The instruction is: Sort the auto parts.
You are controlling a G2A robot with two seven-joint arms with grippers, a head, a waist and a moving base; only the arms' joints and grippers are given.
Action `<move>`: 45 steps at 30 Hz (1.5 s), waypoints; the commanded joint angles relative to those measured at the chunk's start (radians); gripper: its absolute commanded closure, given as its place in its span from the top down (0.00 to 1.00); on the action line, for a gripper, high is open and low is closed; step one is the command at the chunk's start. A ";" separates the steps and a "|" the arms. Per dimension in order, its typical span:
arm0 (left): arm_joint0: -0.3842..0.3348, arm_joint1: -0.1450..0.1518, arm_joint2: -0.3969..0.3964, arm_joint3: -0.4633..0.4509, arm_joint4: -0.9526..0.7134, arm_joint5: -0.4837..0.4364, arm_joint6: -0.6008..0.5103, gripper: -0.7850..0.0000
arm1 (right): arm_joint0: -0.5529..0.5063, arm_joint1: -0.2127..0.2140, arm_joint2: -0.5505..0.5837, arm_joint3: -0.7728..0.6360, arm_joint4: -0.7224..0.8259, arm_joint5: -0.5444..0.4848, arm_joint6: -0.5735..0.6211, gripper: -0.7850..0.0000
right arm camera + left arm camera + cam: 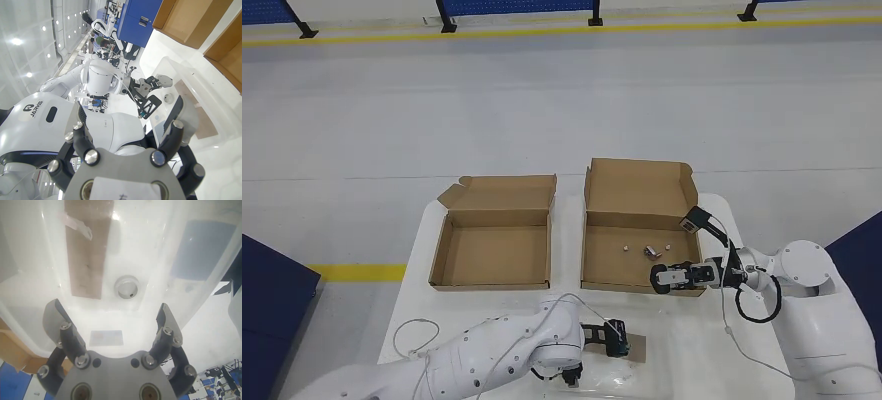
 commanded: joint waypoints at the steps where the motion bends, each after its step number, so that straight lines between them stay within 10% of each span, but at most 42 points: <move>1: 0.000 0.000 0.000 0.000 0.000 0.000 0.000 1.00 | 0.000 0.000 0.000 0.000 0.000 0.000 0.000 1.00; 10: 0.024 -0.011 0.002 0.069 0.047 -0.029 0.073 1.00 | 0.000 0.000 0.000 0.000 0.000 0.000 0.000 1.00; 20: 0.030 -0.033 0.005 0.103 0.045 -0.042 0.043 0.47 | 0.000 0.000 0.000 0.000 0.000 0.000 0.000 1.00; 45: 0.041 -0.080 0.010 0.174 0.041 -0.077 0.014 0.29 | 0.000 0.000 0.000 0.000 0.000 0.000 0.000 1.00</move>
